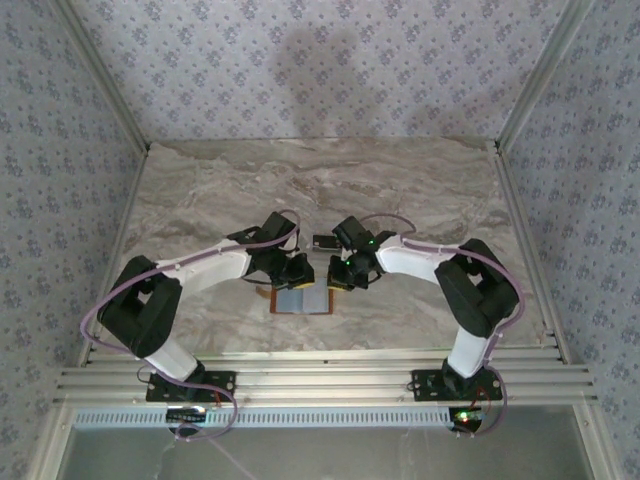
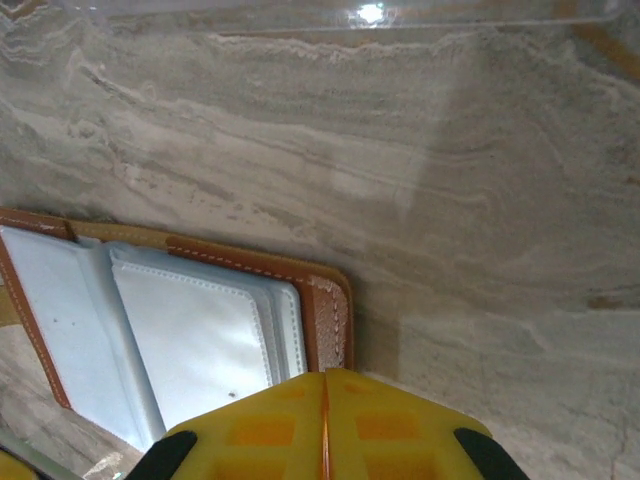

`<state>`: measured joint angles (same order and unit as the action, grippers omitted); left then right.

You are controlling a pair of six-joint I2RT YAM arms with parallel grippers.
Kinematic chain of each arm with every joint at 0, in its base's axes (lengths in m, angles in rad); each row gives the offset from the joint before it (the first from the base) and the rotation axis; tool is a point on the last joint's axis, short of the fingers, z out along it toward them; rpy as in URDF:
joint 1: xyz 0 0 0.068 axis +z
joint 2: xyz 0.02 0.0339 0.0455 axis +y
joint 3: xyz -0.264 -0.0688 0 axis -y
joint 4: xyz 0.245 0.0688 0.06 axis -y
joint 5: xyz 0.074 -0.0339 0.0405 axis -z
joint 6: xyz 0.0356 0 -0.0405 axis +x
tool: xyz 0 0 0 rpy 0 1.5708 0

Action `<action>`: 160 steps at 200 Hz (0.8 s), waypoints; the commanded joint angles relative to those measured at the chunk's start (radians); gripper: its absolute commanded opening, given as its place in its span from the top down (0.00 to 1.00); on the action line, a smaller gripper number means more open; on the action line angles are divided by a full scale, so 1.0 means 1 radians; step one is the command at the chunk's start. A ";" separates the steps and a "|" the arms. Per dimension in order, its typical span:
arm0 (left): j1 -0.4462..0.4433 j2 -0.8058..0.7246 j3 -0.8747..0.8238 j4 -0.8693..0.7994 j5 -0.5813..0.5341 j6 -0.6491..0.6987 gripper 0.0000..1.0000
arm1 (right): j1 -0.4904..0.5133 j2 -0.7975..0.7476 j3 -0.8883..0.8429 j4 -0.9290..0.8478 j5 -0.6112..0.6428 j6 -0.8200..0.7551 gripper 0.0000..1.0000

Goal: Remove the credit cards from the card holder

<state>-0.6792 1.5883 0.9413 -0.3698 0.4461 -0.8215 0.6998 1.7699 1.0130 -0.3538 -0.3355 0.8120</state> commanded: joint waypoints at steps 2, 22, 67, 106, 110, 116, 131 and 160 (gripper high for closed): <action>0.001 0.013 -0.003 0.004 0.013 -0.010 0.86 | -0.002 0.029 0.020 0.005 -0.027 -0.018 0.91; 0.001 0.016 -0.004 0.006 0.019 -0.012 0.87 | 0.000 0.037 0.008 0.017 -0.030 -0.010 0.91; -0.022 0.037 0.001 0.010 0.028 -0.015 0.87 | 0.024 0.008 -0.041 0.026 -0.004 0.028 0.92; -0.039 0.071 -0.005 0.023 0.042 -0.029 0.88 | 0.043 -0.029 -0.066 0.019 0.024 0.063 0.91; -0.041 0.073 -0.007 0.025 0.043 -0.032 0.88 | 0.043 -0.031 -0.069 0.019 0.027 0.066 0.91; -0.043 0.077 -0.008 0.025 0.045 -0.033 0.88 | 0.044 -0.036 -0.070 0.019 0.029 0.068 0.92; -0.046 0.090 -0.009 0.028 0.056 -0.035 0.88 | 0.043 -0.037 -0.070 0.015 0.030 0.066 0.92; -0.058 0.101 -0.032 0.096 0.118 -0.054 0.86 | 0.043 -0.027 -0.063 0.013 0.025 0.062 0.92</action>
<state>-0.7212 1.6714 0.9318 -0.3305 0.4950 -0.8509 0.7387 1.7519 0.9596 -0.2996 -0.3328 0.8581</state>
